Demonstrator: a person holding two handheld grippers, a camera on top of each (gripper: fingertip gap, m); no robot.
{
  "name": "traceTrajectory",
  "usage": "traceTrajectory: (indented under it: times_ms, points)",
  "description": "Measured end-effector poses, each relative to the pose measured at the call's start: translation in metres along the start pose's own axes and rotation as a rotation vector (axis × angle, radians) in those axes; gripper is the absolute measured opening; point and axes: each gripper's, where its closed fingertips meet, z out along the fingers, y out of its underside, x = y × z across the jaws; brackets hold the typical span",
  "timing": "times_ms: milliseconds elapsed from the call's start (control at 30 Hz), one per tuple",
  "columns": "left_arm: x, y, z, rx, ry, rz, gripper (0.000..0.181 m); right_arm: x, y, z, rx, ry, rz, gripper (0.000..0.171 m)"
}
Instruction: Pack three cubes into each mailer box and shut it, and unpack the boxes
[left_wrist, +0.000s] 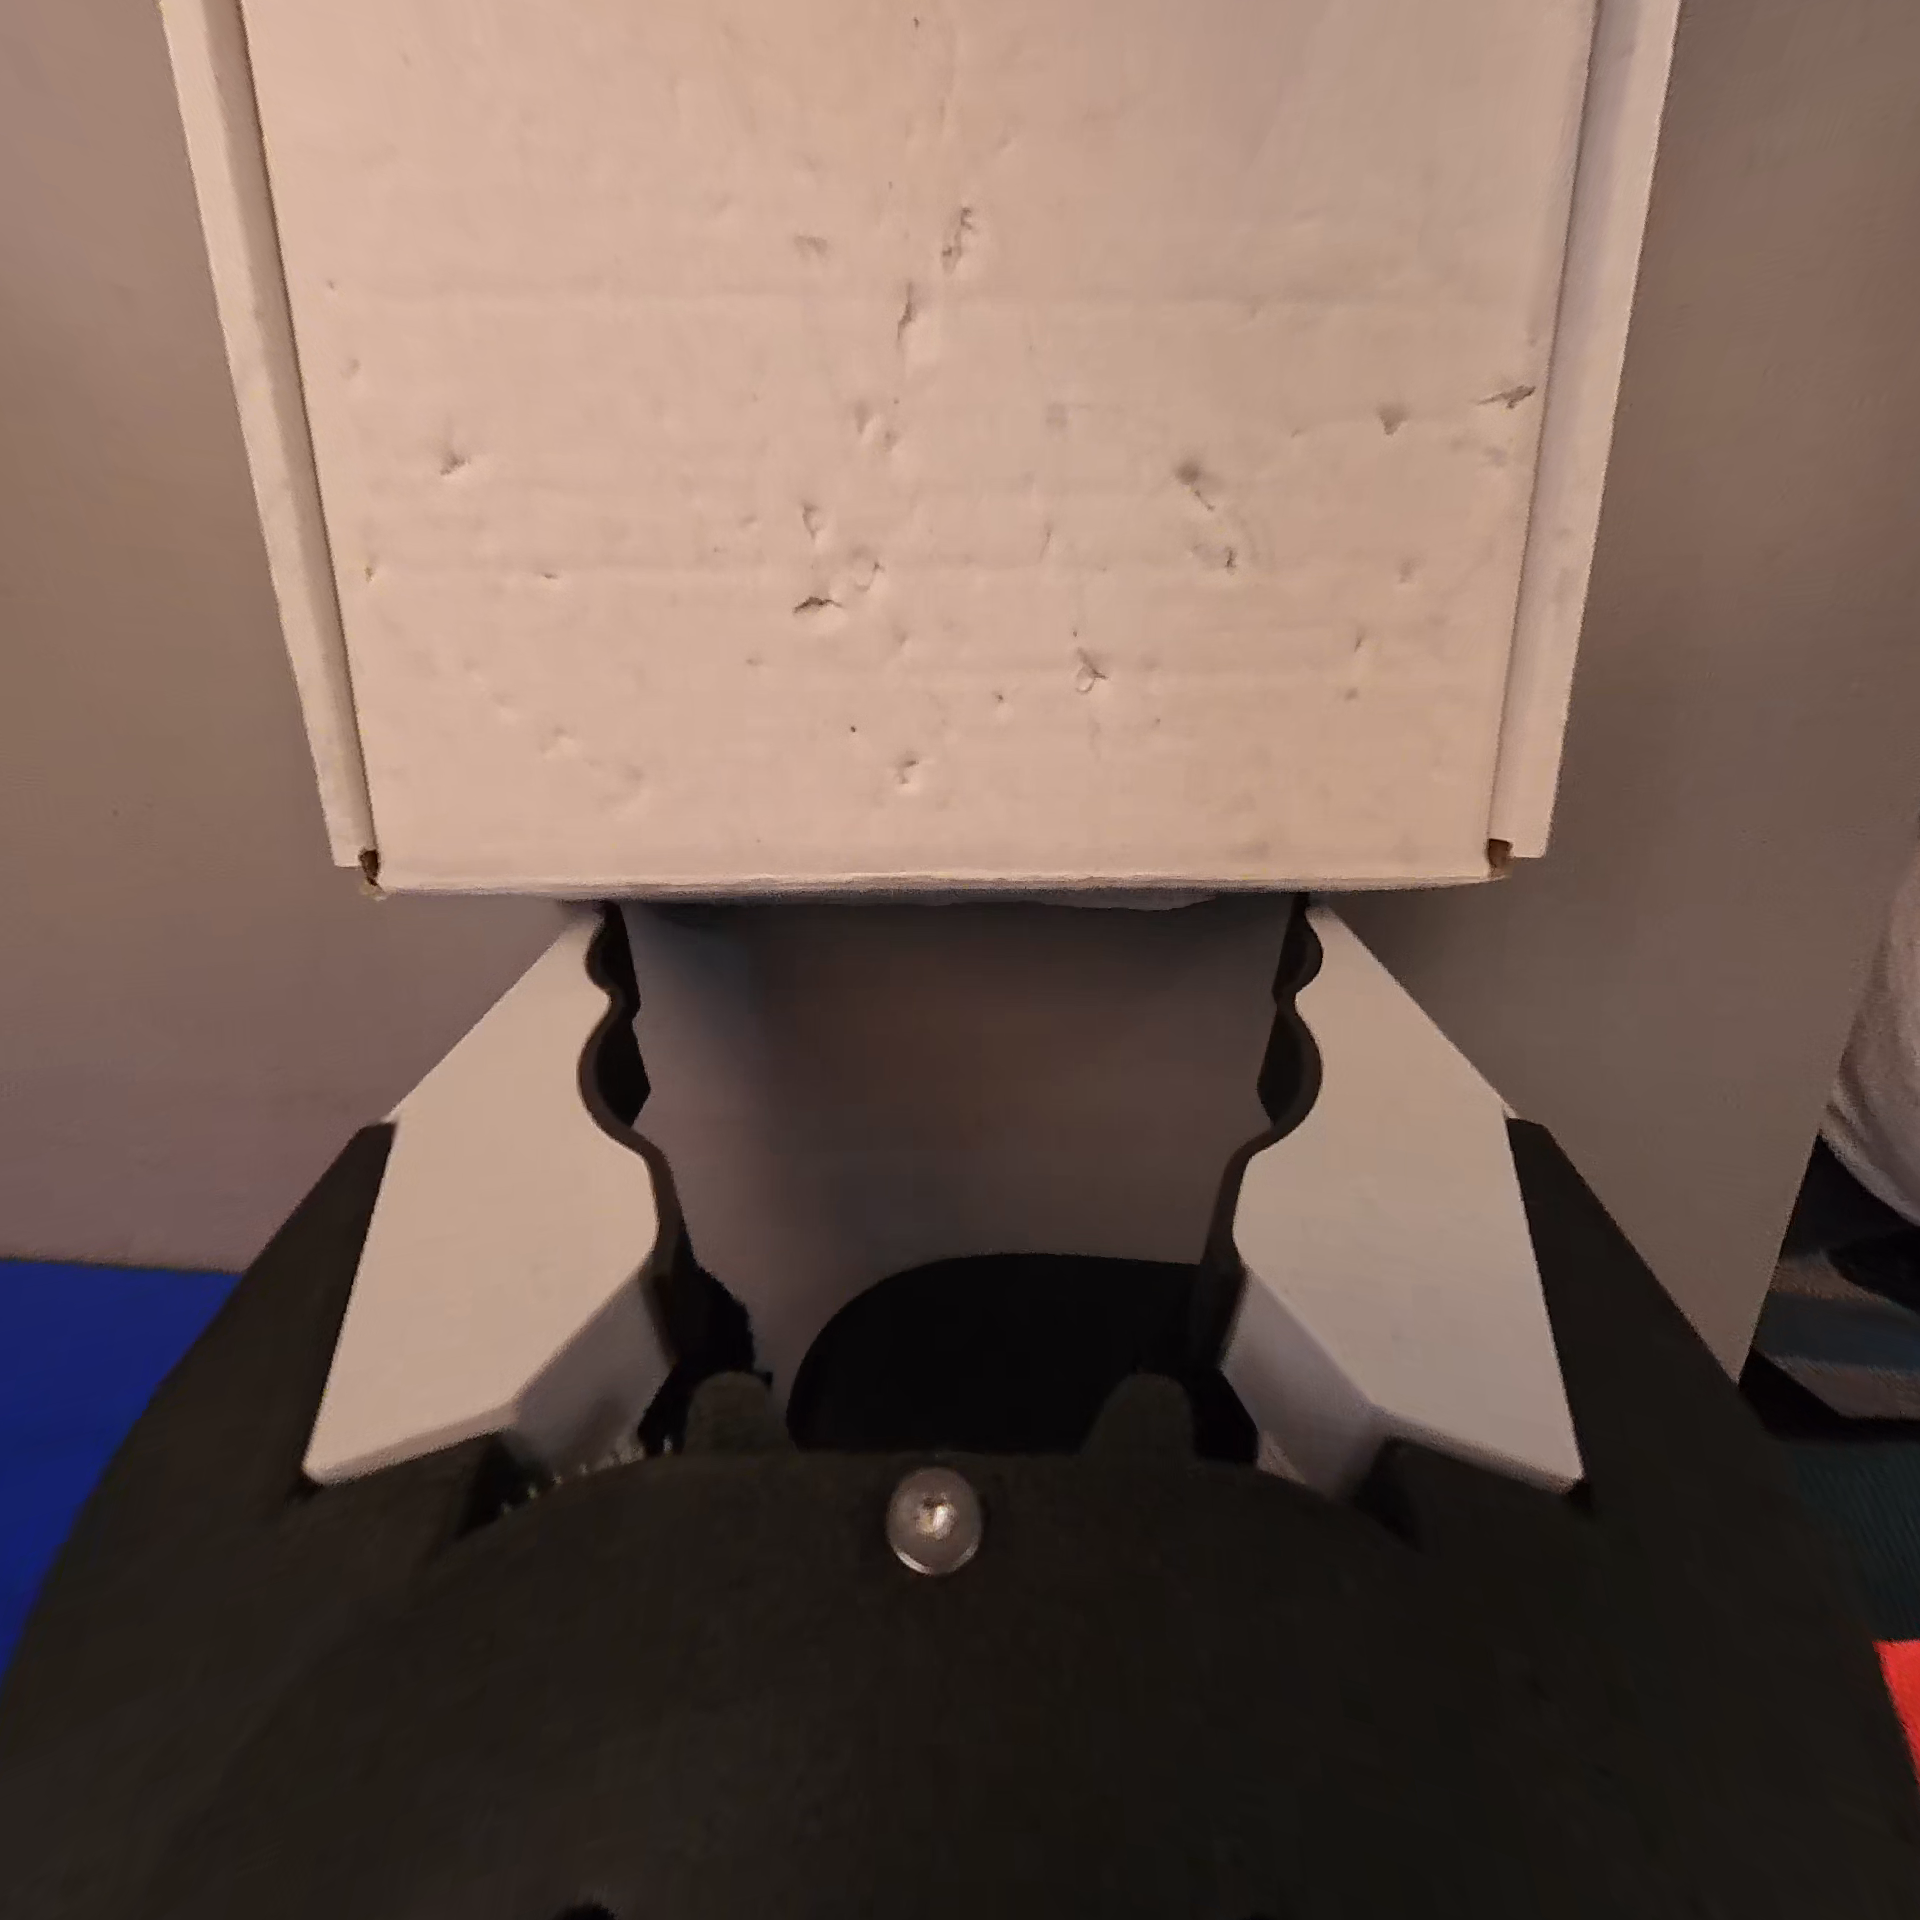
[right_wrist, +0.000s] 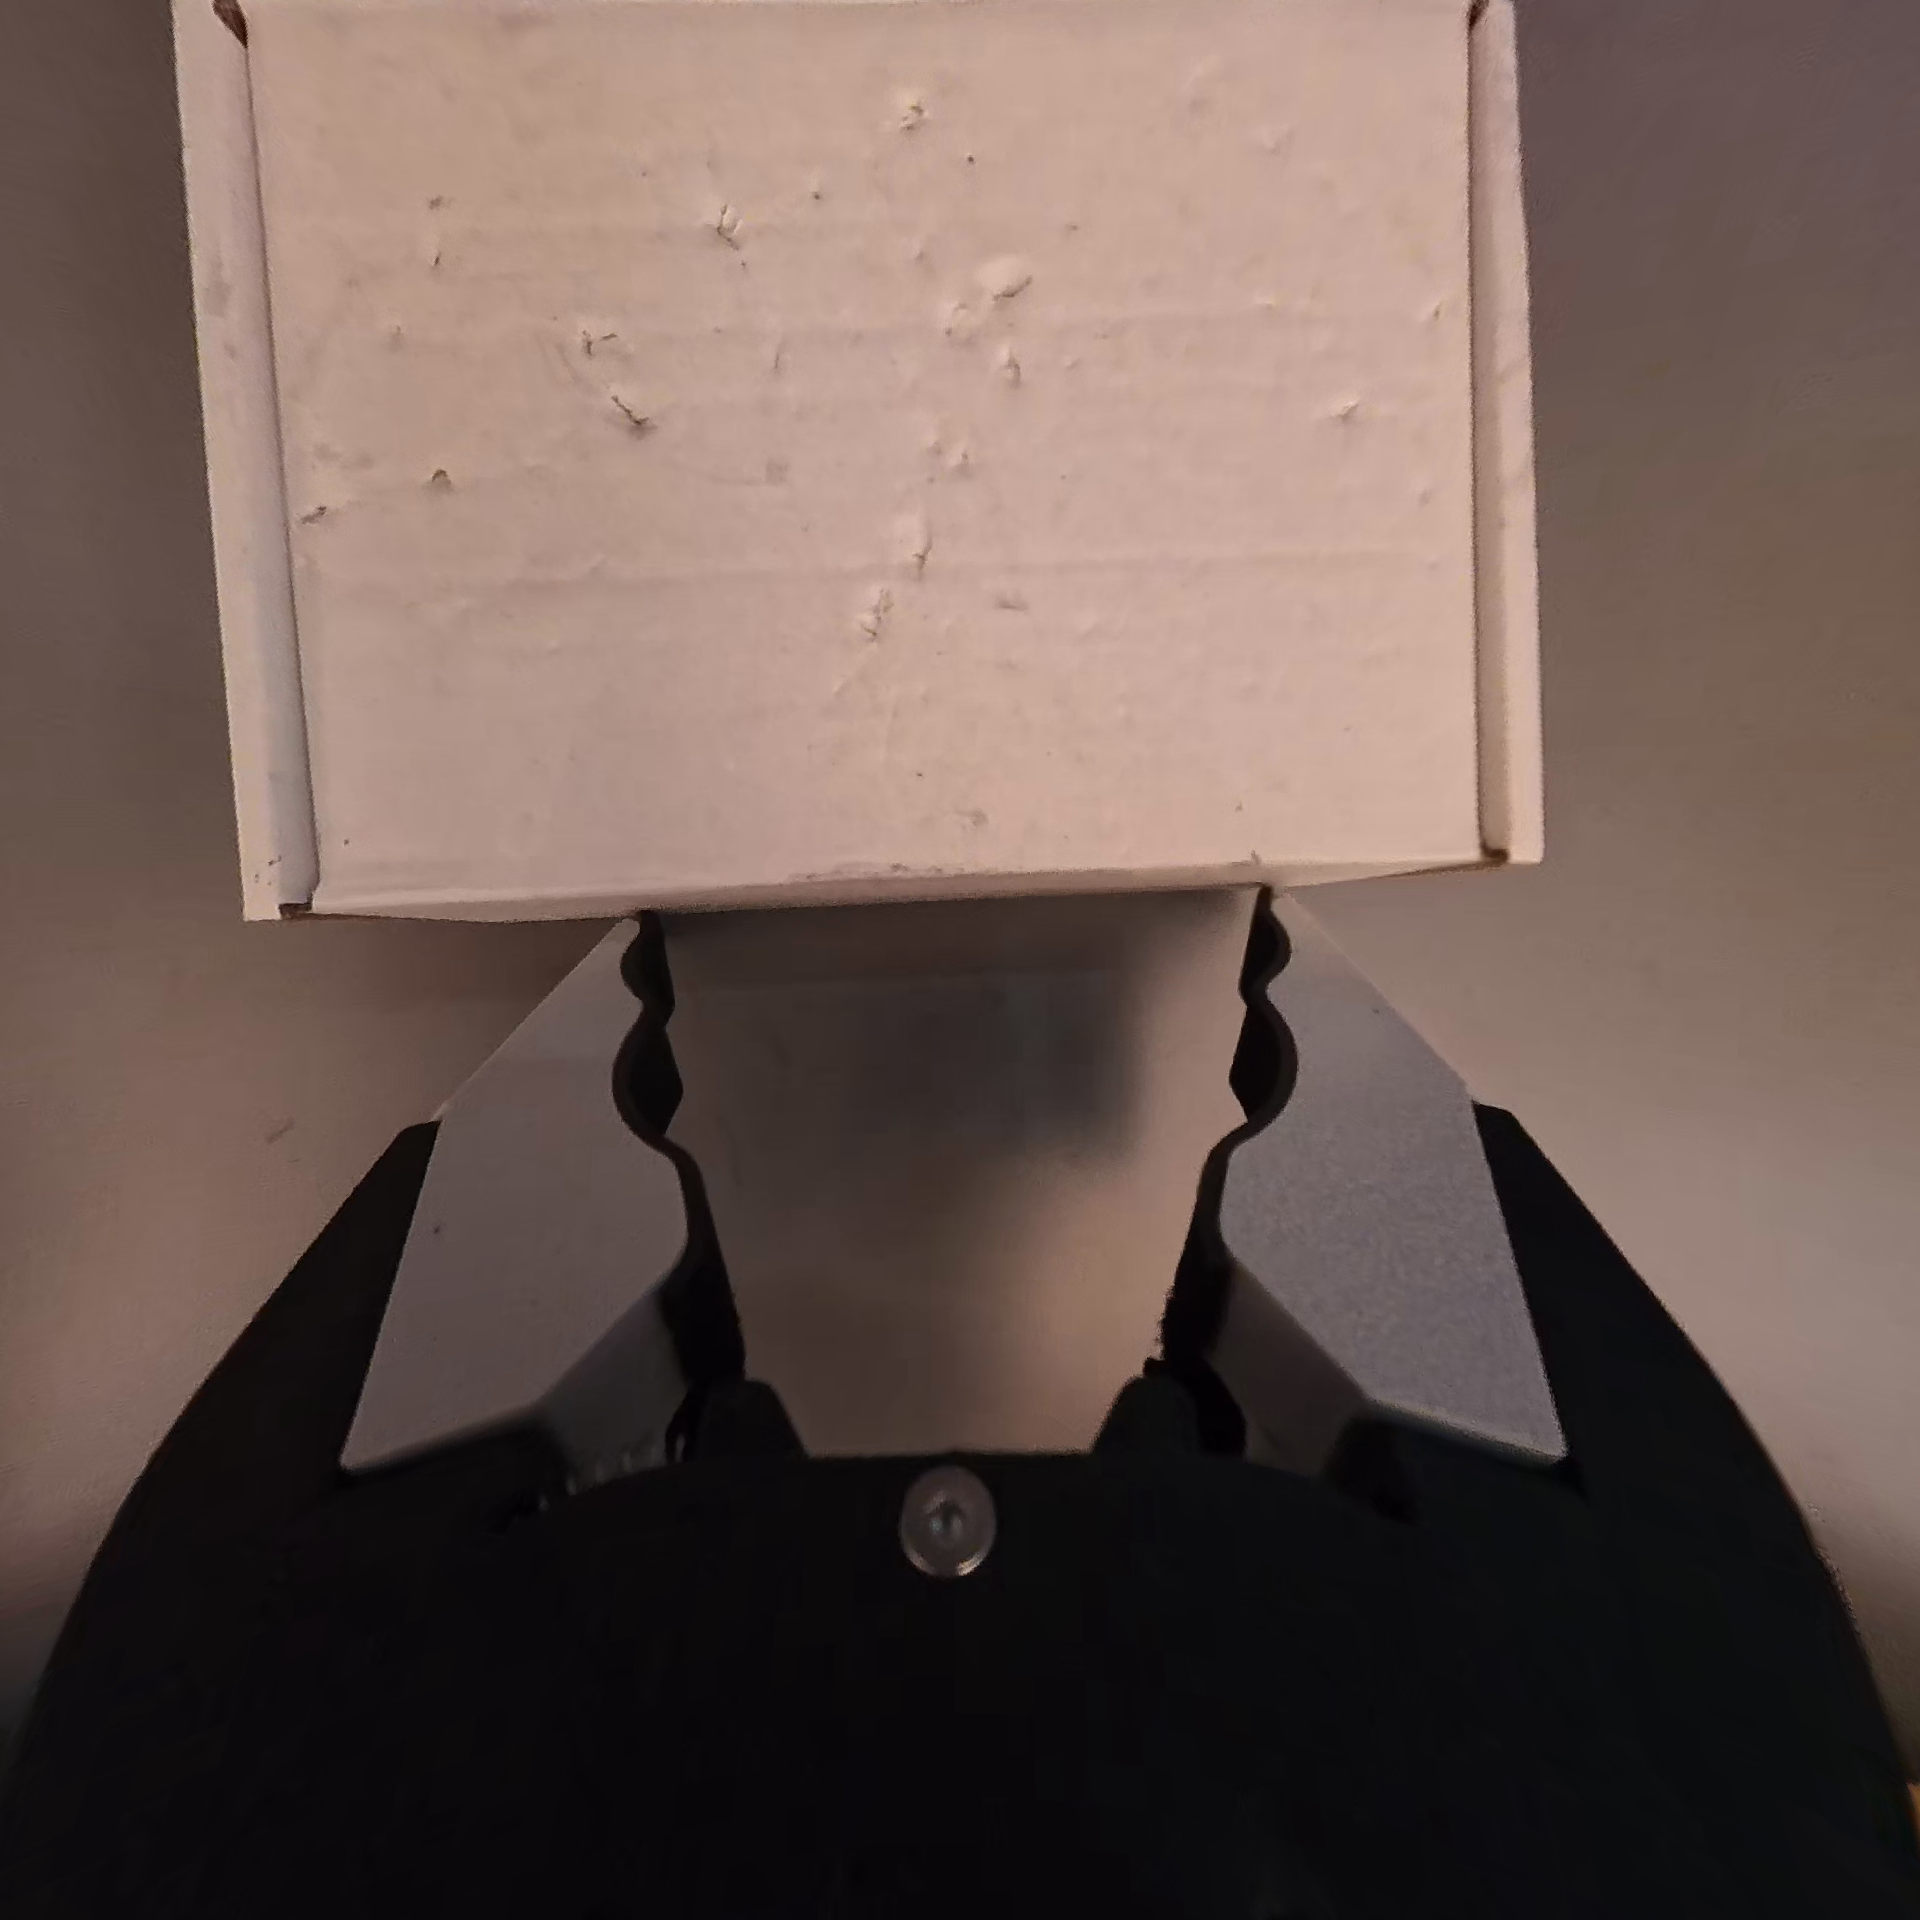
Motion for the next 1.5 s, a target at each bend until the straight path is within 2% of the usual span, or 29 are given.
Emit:
traceTrajectory:
  times_ms: [200,800,867,900,1067,1267,1367,1467,1500]
  points:
    - [0.005,0.003,0.004,0.035,0.007,-0.004,0.127,-0.011,0.000,0.002,-0.036,-0.032,-0.021,0.117]
    - [0.007,0.000,0.009,0.123,-0.005,-0.028,0.128,-0.010,-0.006,0.006,-0.001,-0.042,-0.033,0.117]
    - [0.010,0.001,0.008,0.127,0.002,-0.022,0.127,-0.007,-0.004,0.007,-0.003,-0.014,-0.027,0.135]
    - [0.011,0.001,0.009,0.129,-0.001,-0.019,0.127,-0.007,-0.004,0.008,-0.008,-0.018,-0.025,0.137]
    - [0.012,0.000,0.010,0.136,0.000,-0.015,0.131,-0.009,-0.006,0.009,-0.006,-0.032,-0.037,0.136]
    - [0.013,0.002,0.010,0.041,0.000,-0.008,0.130,-0.009,-0.008,0.010,-0.033,-0.034,-0.058,0.135]
    - [0.013,0.003,0.010,0.052,0.000,-0.014,0.131,-0.009,-0.006,0.009,-0.020,-0.034,-0.045,0.135]
    - [0.015,0.001,0.010,0.105,-0.027,-0.059,0.130,-0.002,0.007,0.001,-0.110,0.043,0.014,0.136]
    - [0.014,0.002,0.011,0.114,-0.055,-0.077,0.129,0.000,0.017,-0.006,-0.170,0.074,0.043,0.131]
